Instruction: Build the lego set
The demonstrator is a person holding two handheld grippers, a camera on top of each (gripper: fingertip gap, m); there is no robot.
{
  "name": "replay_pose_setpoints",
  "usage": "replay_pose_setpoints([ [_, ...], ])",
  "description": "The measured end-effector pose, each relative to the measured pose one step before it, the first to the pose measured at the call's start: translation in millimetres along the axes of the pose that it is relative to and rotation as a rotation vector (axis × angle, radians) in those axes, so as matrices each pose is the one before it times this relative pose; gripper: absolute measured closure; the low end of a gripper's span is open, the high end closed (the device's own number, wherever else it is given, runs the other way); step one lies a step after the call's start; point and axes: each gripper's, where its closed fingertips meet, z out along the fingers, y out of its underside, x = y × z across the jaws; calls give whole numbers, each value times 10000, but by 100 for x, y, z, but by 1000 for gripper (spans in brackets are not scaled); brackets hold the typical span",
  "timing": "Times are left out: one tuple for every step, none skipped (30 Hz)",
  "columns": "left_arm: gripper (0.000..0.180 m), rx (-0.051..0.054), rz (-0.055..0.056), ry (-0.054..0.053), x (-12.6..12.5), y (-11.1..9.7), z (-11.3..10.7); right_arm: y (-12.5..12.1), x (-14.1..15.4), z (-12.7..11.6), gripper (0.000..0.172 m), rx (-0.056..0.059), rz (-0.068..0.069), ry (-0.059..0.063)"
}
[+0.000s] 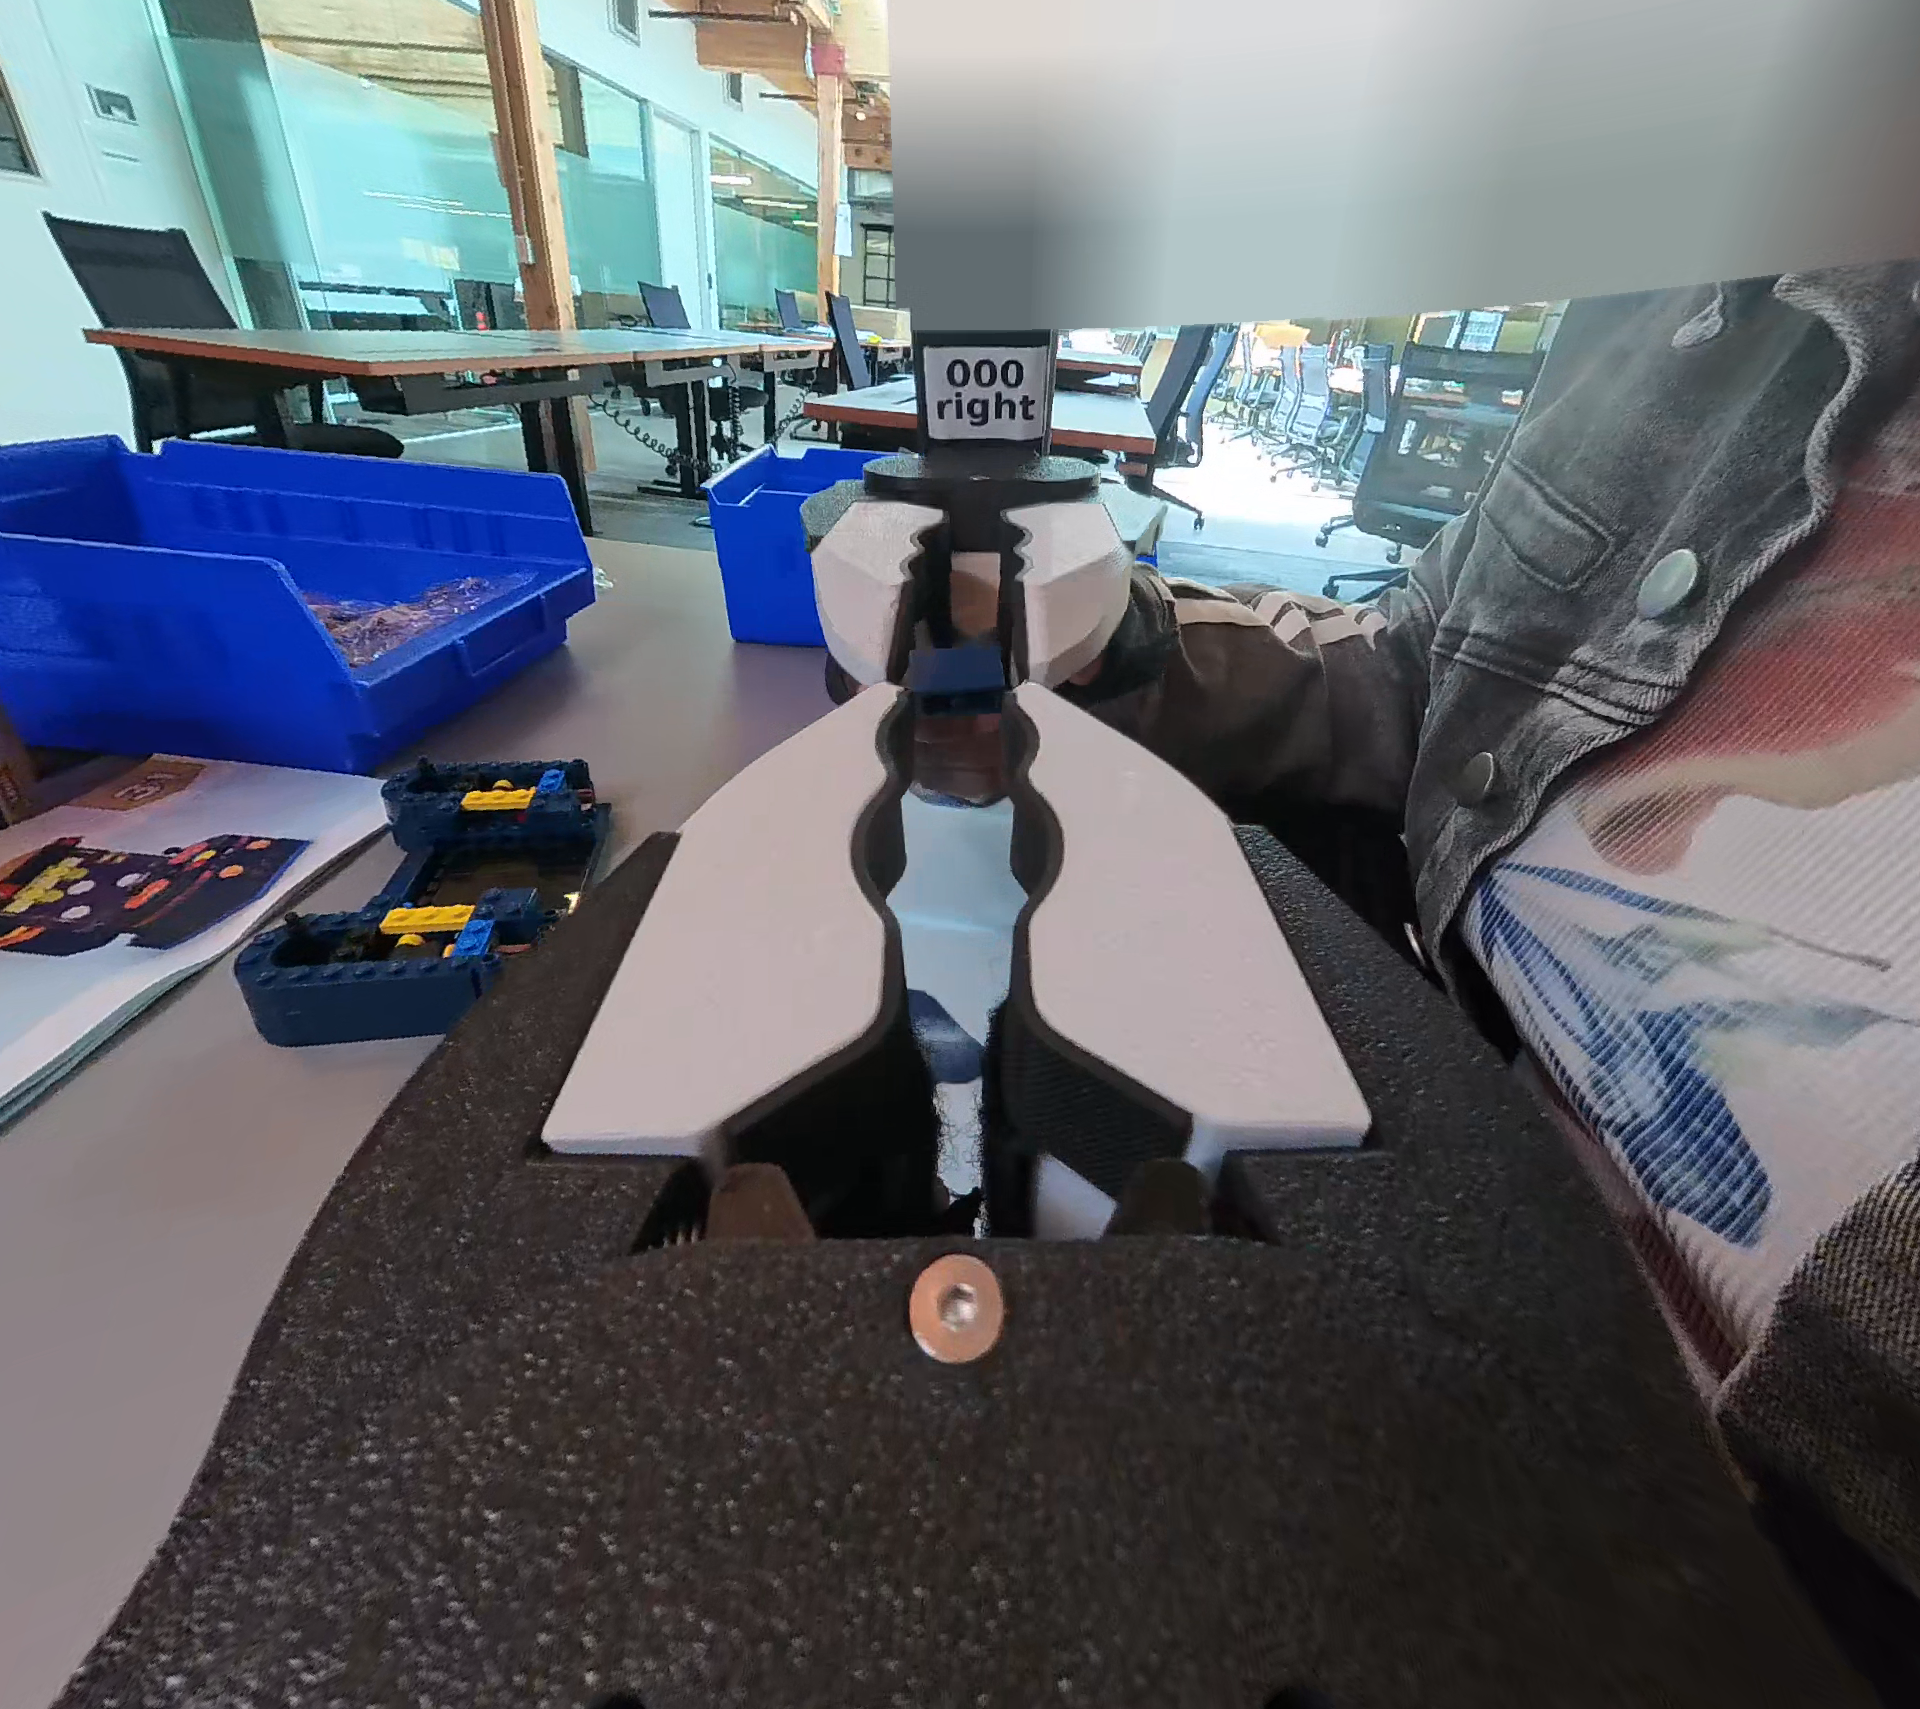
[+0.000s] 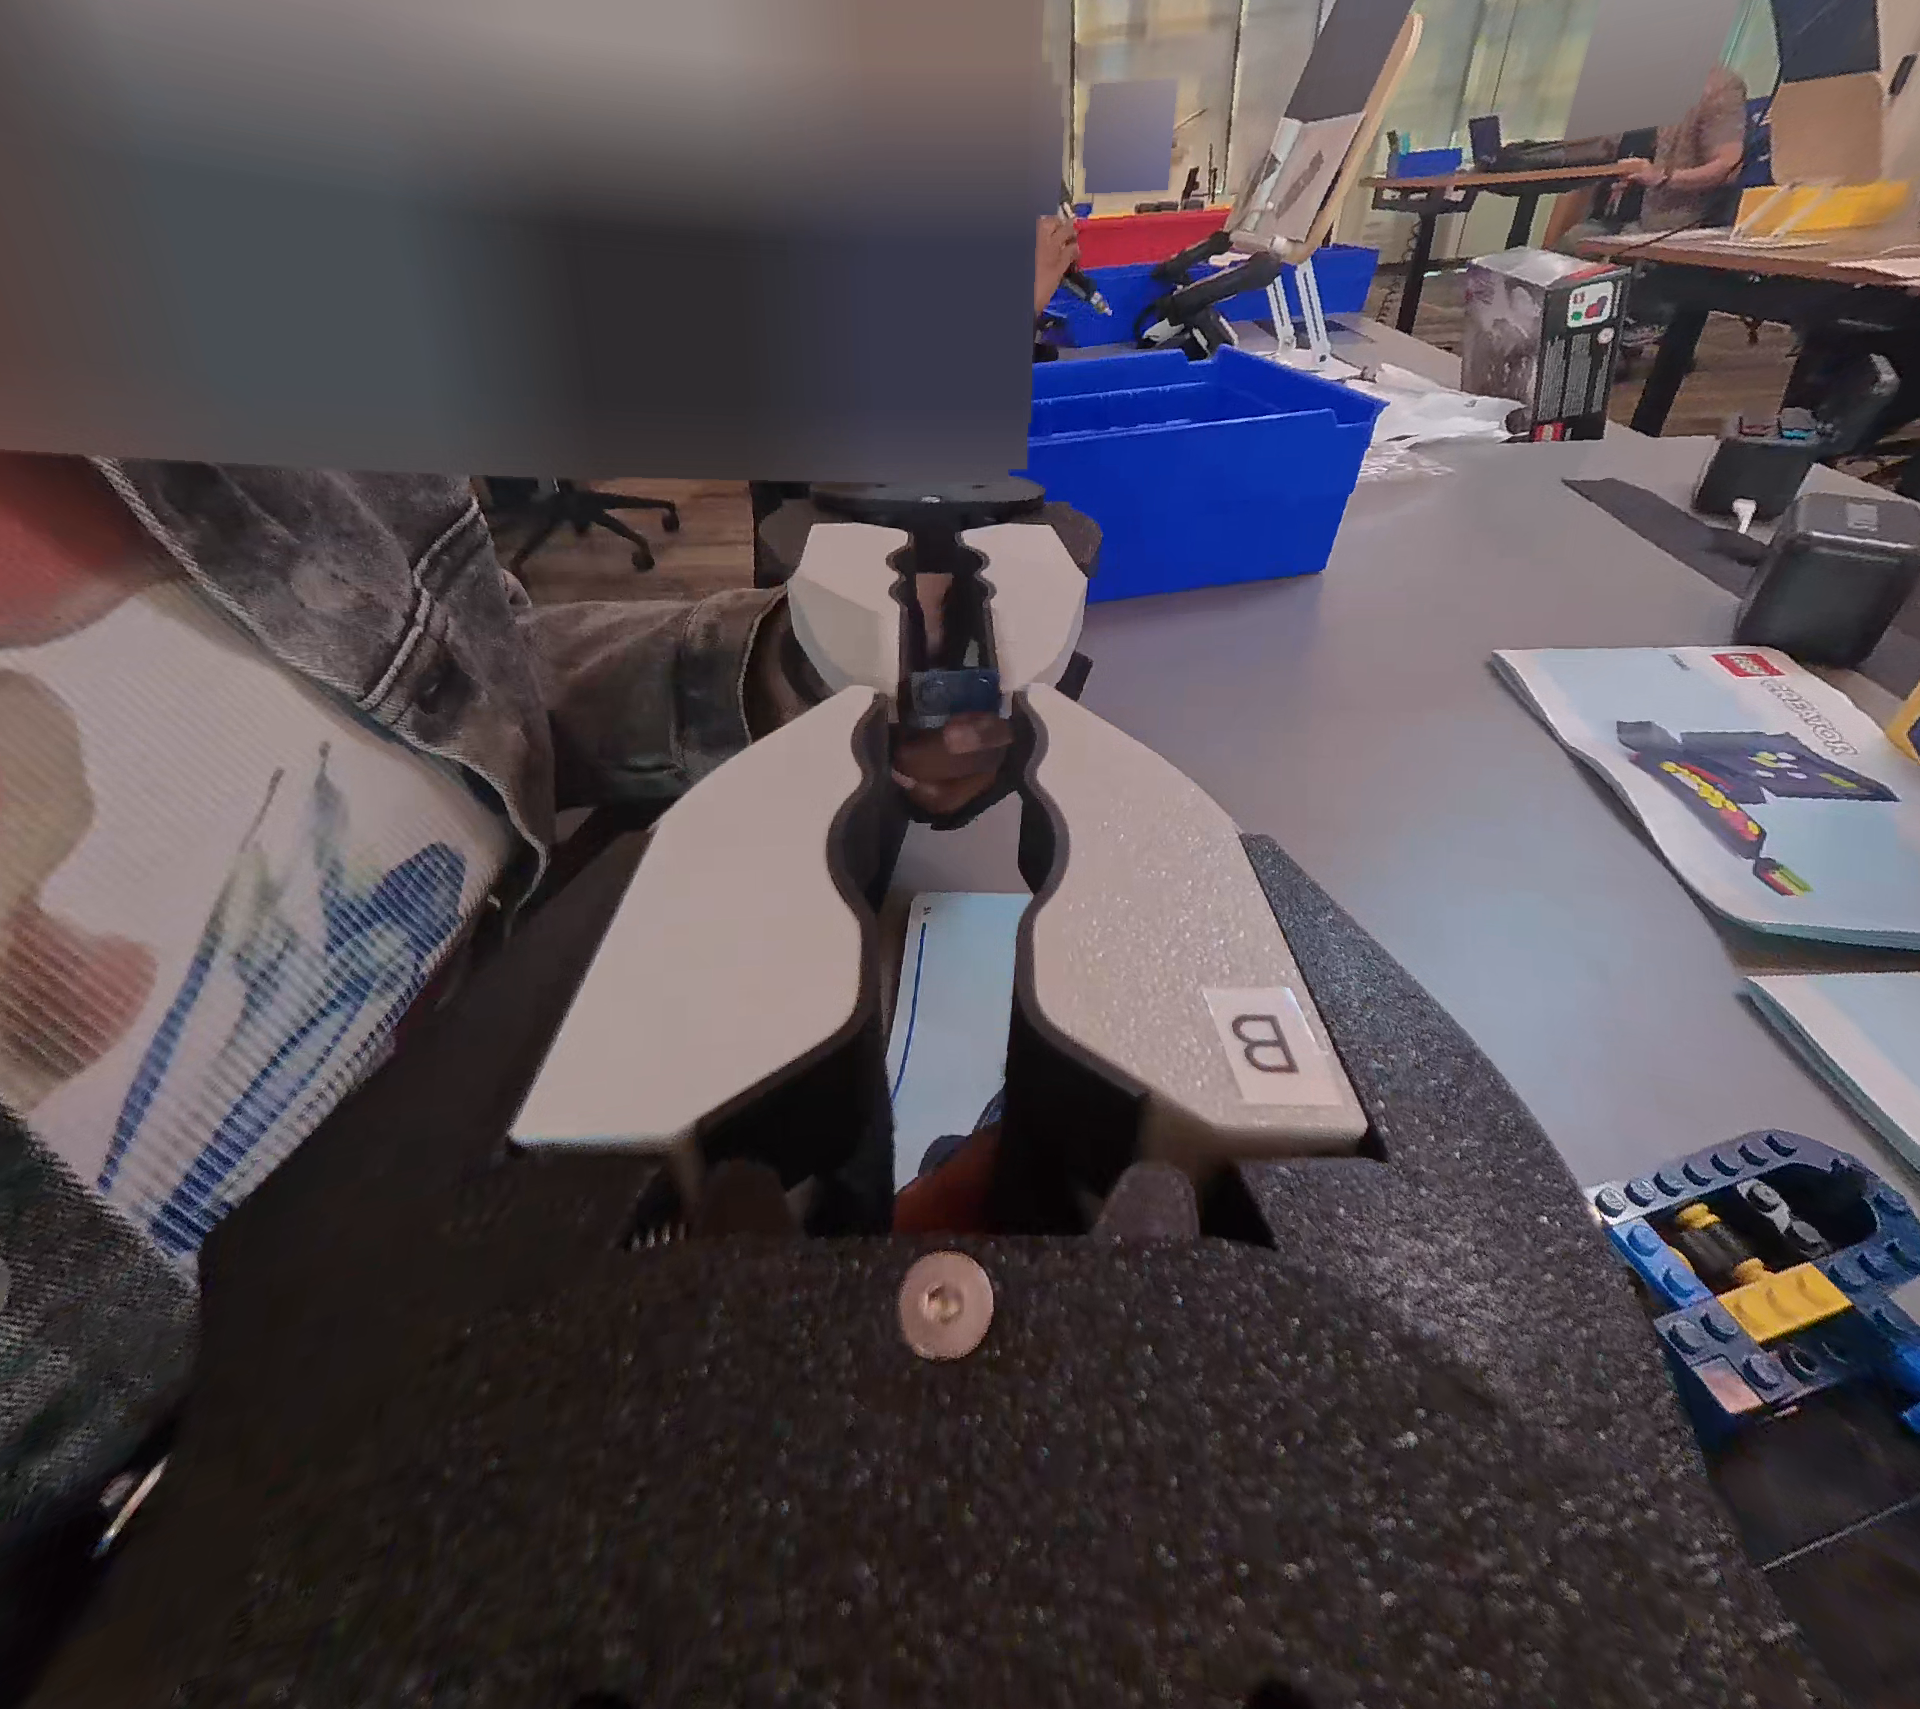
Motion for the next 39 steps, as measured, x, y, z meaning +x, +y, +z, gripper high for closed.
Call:
replay_pose_setpoints([
  [165,-119,14,0,5,182,73,133,-45,57,150,-85,-50,-11],
  [165,-95,24,33,72,141,86,79,-67,75,150,-37,-16,-21],
  [165,-59,38,2,34,76,29,46,-18,11,150,-29,14,-9],
  [165,-48,71,-40,-21,49,-30,55,18,-74,154,-43,-5,-7],
  [165,-34,37,51,109,32,20,108,44,-75,156,-92,-27,6],
  [165,-89,18,7,39,128,83,107,-35,-65,156,-89,-54,-39],
  [165,-98,20,11,27,136,49,123,-27,-62,156,-101,-86,-13],
  [165,-115,-9,27,7,164,46,163,-1,-29,156,-119,-79,11],
  [165,-87,-37,52,39,142,31,135,-36,-22,156,-114,-54,-11],
  [165,-69,-51,56,53,128,43,93,-62,-16,156,-98,-19,-36],
  [165,-67,-41,38,41,117,36,85,-18,-16,156,-93,-30,-15],
  [165,-110,-33,19,-7,170,36,192,-7,-28,156,-137,-101,16],
  [165,-147,-28,16,1,217,46,232,-15,-24,156,-147,-132,22],
  [165,-101,-15,-6,0,160,62,188,3,-35,156,-111,-65,12],
  [165,-24,-19,11,21,59,64,58,-29,-61,156,-41,-14,-27],
  [165,32,-12,38,49,-54,49,-37,-31,-67,156,23,-34,-31],
  [165,72,-8,11,17,-124,64,-114,-3,-87,156,38,-45,2],
  [165,141,-31,-38,-39,-245,62,-211,89,-146,156,93,-21,43],
  [165,109,-33,-163,-242,-196,-42,-334,301,-326,156,155,-25,177],
  [160,137,-27,-481,-724,-201,-240,-535,729,-639,156,286,-22,431],
  [150,299,-96,-911,-1371,-381,-454,-775,1119,-916,156,459,37,619],
  [143,469,-234,-1173,-1816,-592,-657,-1099,1464,-1118,156,731,158,790],
  [135,510,-325,-1031,-1760,-747,-651,-1332,1655,-1206,156,967,307,834],
  [120,478,-245,-645,-1277,-907,-393,-1308,1491,-1126,156,1008,434,668],
  [108,297,-81,-363,-832,-916,-124,-1067,1378,-959,156,887,471,596],
  [102,-27,142,-167,-488,-781,129,-707,1366,-775,156,741,379,652],
  [95,-269,412,-49,-298,-719,409,-238,1145,-565,156,490,199,561],
  [88,-456,592,-62,-372,-627,628,240,951,-343,156,182,-17,471],
  [83,-607,634,26,-351,-444,804,552,690,-147,156,-69,-156,344],
  [81,-571,511,138,-337,-341,942,624,351,-12,156,-182,-171,147],
  [82,-426,334,327,-221,-246,1071,470,84,49,156,-148,-84,0],
  [82,-278,101,406,-282,-74,1197,241,-48,38,156,-44,18,-54],
  [84,-194,-191,413,-417,189,1254,52,-101,16,156,16,47,-69],
  [88,-141,-382,466,-398,396,1239,12,-128,13,156,-1,14,-74],
  [90,-27,-428,326,-606,474,1205,38,-71,1,156,-32,-63,-29],
  [92,34,-360,239,-643,588,1120,91,39,3,156,-63,-135,33],
  [95,-37,-222,188,-524,831,1000,155,85,-16,156,-84,-153,46],
  [98,-25,-101,108,-444,977,873,162,183,-24,156,-69,-93,85],
  [99,33,-83,-14,-455,1001,701,169,201,-48,156,-43,-1,77],
])
